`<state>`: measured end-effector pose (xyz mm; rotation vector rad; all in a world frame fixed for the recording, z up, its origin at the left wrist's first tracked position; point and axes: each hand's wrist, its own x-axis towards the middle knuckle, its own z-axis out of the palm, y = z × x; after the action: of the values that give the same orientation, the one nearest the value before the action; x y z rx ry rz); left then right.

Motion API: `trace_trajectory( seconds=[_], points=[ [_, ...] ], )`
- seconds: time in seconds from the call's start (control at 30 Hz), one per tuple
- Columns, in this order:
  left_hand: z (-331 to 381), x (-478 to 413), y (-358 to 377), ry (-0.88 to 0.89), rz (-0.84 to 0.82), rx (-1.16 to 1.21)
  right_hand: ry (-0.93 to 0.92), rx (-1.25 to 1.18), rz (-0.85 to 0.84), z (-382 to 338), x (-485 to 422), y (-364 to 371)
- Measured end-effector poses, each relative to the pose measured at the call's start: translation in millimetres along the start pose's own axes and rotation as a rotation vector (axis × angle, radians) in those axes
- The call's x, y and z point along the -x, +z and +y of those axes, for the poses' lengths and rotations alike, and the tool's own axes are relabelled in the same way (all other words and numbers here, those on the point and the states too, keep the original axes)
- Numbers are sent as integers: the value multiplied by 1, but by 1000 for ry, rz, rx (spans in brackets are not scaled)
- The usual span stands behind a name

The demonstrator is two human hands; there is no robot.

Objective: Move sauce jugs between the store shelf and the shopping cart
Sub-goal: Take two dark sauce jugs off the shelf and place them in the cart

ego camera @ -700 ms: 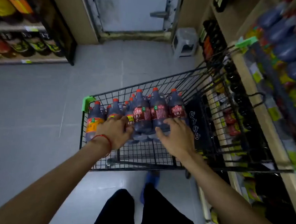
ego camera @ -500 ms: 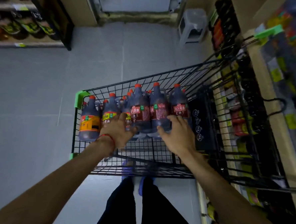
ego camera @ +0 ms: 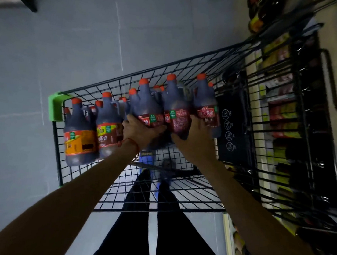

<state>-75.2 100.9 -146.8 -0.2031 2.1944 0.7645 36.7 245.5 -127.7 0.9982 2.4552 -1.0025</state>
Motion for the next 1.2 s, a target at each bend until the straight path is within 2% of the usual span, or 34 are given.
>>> trace_trajectory(
  seconds=[0.1,0.23,0.33,0.43,0.7,0.9,1.2],
  points=[
    [-3,-6,-3,-22,1,40,80,-87,-66,-2,-13,8],
    [-30,-30,-6,1,-23,-40,164,-176,-92,-5,-29,20],
    [-58,-56,-8,57,-43,-109,181,-192,-34,-10,-34,30],
    [-34,-37,-27,84,-50,-118,208,-218,-3,-7,-37,35],
    [-15,-18,-29,153,-80,-223,335,-435,-88,13,-17,25],
    [-10,-3,-40,281,-117,-308,381,-656,57,29,33,23],
    [12,53,-28,486,-128,-251,359,-823,359,43,119,-10]
  ],
)
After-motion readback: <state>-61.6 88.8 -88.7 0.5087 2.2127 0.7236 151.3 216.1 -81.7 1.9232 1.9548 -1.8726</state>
